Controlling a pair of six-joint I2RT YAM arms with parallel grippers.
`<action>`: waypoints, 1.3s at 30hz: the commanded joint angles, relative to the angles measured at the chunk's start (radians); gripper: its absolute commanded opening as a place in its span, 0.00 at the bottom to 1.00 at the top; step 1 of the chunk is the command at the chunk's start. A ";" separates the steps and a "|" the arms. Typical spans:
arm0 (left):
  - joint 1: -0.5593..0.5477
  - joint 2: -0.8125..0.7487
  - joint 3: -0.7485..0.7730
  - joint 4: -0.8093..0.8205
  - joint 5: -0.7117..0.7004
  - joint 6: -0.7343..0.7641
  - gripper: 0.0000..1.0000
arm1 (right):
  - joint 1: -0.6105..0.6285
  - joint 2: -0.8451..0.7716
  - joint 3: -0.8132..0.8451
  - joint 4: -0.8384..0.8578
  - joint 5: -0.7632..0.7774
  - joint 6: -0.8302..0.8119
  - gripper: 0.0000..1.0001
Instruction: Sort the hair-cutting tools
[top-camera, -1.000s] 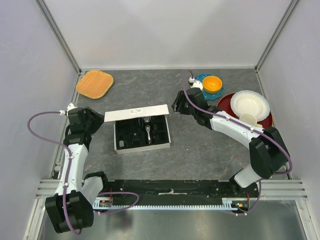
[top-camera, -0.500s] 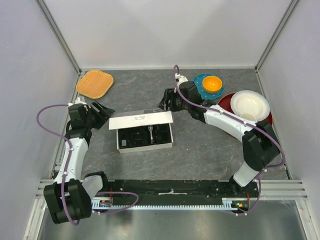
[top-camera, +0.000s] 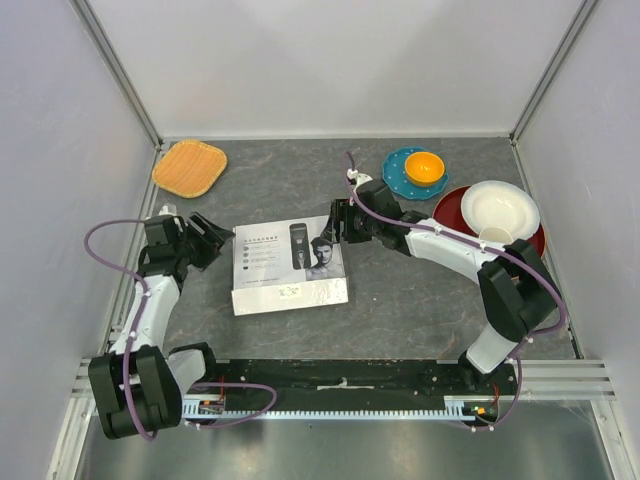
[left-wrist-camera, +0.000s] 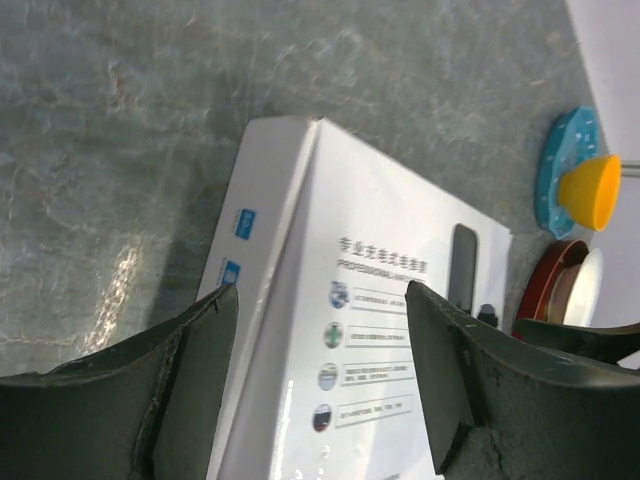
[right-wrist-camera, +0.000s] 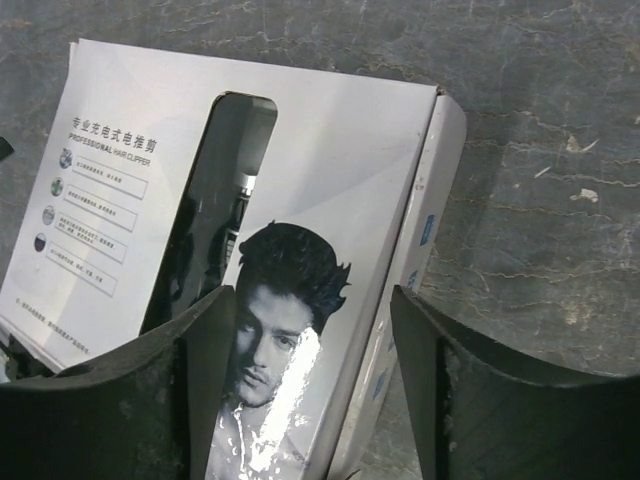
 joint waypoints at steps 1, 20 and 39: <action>-0.002 0.057 -0.043 0.083 0.078 -0.040 0.74 | 0.002 -0.013 -0.012 0.016 0.048 0.009 0.75; -0.090 0.361 -0.025 0.327 0.209 -0.086 0.73 | -0.033 0.150 0.010 0.222 -0.148 0.108 0.82; -0.116 0.231 0.138 0.085 -0.164 0.022 0.79 | -0.050 0.032 0.115 0.041 0.226 -0.039 0.91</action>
